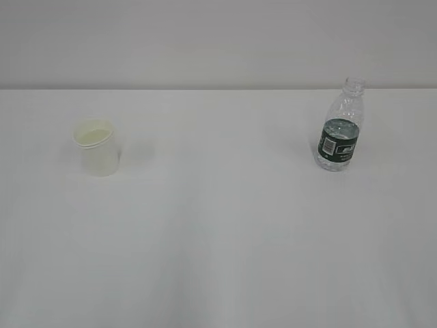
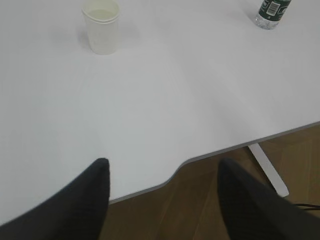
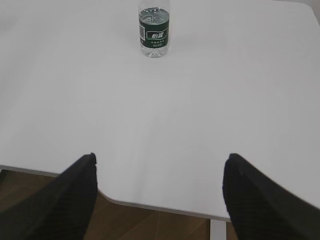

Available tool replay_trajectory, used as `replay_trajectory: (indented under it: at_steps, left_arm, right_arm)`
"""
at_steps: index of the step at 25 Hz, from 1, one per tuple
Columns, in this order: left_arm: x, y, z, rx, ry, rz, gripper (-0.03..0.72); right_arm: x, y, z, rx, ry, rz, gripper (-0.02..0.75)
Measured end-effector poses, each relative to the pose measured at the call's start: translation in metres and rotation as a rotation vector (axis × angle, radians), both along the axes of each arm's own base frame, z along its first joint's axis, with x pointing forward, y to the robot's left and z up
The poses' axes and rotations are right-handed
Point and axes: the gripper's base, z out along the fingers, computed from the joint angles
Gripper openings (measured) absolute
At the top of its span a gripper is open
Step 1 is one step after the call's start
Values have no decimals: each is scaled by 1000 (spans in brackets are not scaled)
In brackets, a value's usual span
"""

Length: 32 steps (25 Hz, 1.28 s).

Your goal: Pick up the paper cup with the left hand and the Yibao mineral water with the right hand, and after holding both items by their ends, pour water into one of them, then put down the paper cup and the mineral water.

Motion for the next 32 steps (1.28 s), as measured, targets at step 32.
replay_trajectory:
  at_steps: [32]
  left_arm:
    - [1, 4, 0, 24, -6, 39, 556]
  right_arm:
    - [0, 0, 0, 0, 0, 0, 591]
